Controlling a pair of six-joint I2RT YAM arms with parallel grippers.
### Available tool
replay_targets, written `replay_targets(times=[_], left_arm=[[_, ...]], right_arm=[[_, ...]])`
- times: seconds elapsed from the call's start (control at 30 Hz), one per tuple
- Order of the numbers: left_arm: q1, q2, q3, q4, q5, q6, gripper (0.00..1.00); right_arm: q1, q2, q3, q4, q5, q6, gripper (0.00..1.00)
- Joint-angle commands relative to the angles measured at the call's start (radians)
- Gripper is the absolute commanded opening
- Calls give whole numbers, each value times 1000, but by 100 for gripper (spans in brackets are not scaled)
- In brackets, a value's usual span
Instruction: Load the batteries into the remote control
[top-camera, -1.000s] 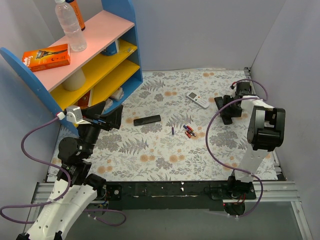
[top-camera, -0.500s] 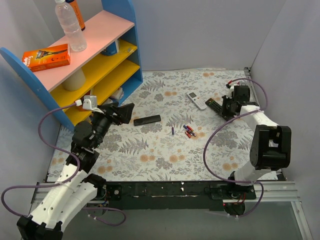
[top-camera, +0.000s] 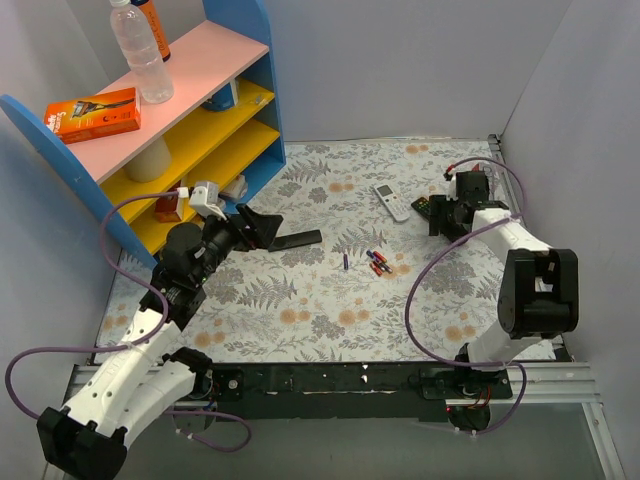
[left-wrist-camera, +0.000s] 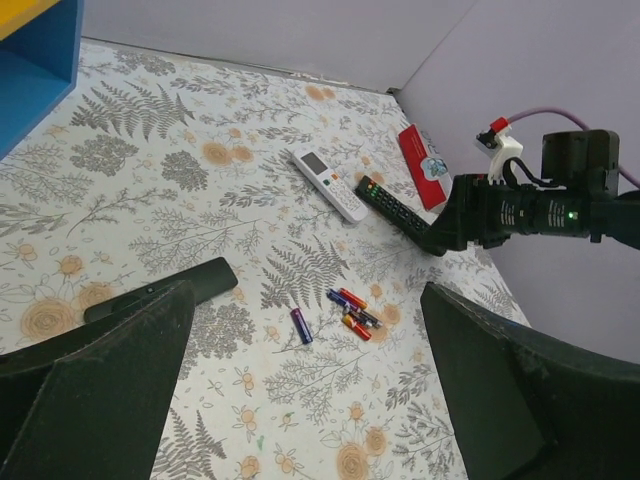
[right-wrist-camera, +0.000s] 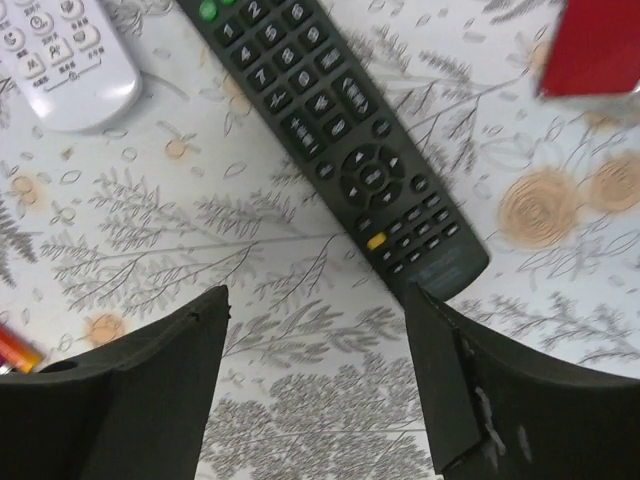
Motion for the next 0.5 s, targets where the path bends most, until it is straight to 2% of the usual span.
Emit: replay_targets(times=[0.0, 0.2, 0.47], left_arm=[[-2, -46, 22, -44, -42, 82, 98], [-4, -54, 22, -68, -40, 119, 98], [-4, -41, 19, -72, -22, 124, 98]], right_arm=[[-5, 116, 159, -26, 86, -108, 80], [-5, 301, 370, -136, 26, -227, 86], [-1, 454, 495, -224, -46, -286, 82]])
